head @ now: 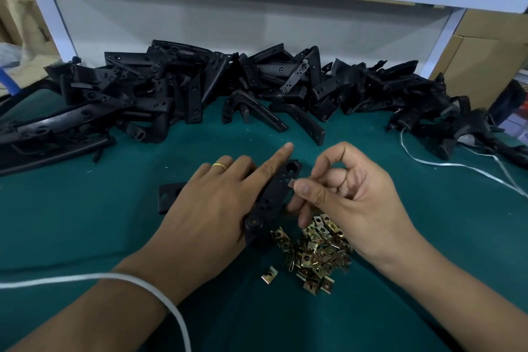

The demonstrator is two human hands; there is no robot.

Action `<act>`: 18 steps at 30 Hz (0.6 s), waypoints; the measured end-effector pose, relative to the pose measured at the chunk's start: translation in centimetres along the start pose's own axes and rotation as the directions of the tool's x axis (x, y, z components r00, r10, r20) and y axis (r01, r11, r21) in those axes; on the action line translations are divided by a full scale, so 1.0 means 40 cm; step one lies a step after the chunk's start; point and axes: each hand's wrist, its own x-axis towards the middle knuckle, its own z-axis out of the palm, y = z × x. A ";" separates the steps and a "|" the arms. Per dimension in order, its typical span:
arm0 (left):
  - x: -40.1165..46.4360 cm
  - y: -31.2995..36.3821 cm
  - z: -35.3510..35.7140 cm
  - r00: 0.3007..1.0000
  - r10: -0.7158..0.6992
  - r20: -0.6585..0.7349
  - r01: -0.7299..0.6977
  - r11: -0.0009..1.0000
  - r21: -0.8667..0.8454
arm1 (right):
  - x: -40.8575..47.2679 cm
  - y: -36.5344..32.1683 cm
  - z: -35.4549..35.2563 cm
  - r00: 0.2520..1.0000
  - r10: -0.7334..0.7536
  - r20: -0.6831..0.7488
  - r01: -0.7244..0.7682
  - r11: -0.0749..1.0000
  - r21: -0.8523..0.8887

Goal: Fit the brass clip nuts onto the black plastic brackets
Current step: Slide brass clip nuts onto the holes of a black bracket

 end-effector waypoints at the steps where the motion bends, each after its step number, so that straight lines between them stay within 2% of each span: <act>1: 0.000 0.004 0.000 1.000 0.005 0.004 -0.005 1.000 0.023 | 0.000 0.001 0.001 1.000 -0.003 -0.003 0.003 1.000 0.000; 8: 0.003 0.011 0.002 1.000 0.025 0.018 -0.024 0.999 -0.022 | 0.003 0.000 0.006 1.000 -0.013 0.028 0.011 0.996 0.086; 15: -0.003 -0.011 0.000 0.999 0.049 0.019 -0.047 0.995 -0.089 | 0.006 0.001 -0.010 0.996 -0.034 0.081 0.034 0.999 0.003; 18: -0.005 -0.005 0.009 0.998 0.059 0.025 -0.056 0.992 -0.115 | 0.003 0.008 -0.011 0.996 -0.041 0.081 0.049 0.994 -0.100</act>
